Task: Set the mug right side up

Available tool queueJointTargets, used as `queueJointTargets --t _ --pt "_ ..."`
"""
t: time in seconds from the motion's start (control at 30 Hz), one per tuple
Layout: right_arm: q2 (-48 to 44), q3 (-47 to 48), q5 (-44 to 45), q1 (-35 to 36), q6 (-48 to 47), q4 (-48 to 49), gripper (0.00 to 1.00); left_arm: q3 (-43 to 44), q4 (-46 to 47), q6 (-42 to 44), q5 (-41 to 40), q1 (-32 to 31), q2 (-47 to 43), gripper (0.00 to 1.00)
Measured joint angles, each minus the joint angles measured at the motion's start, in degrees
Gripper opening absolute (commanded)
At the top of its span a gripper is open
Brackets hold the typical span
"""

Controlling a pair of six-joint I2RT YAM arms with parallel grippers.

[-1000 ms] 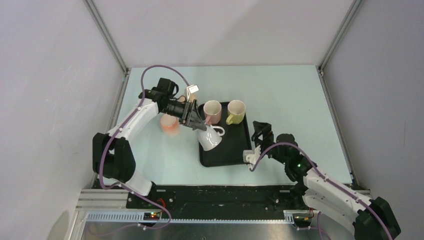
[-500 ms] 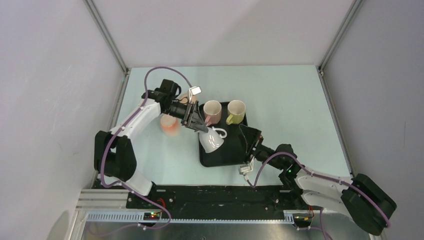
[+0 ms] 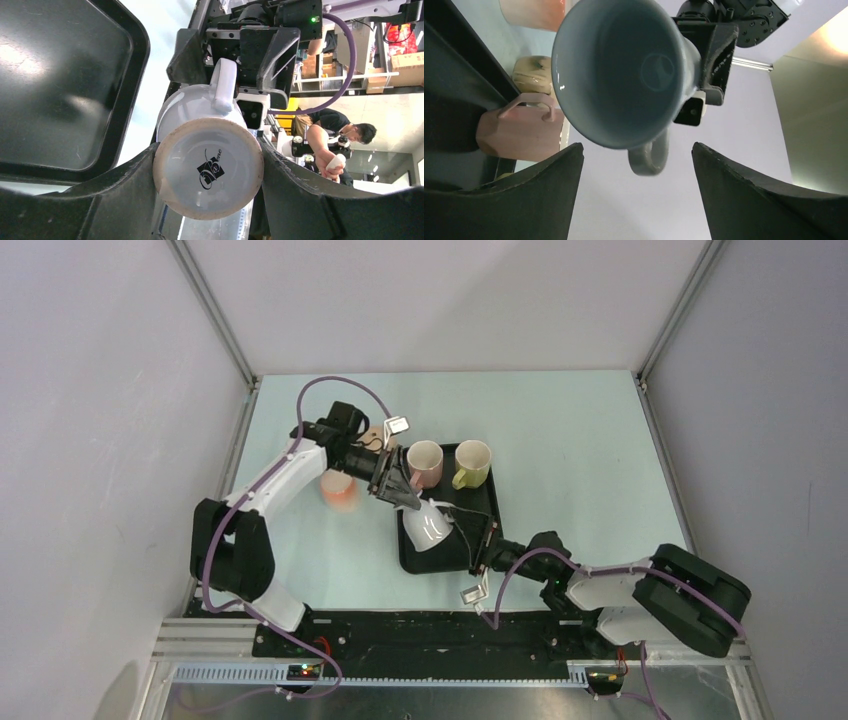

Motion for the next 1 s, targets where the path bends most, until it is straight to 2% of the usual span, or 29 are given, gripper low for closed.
queueJointTargets --t 0.53,1.0 --pt "3.39 2.4 1.2 2.14 -5.07 1.44 0.7 -1.79 0.13 0.0 0.63 -2.1 0.44 0.0" --pt "3.39 0.55 0.55 2.62 -5.35 1.55 0.59 -1.79 0.13 0.02 0.76 -2.1 0.63 0.0"
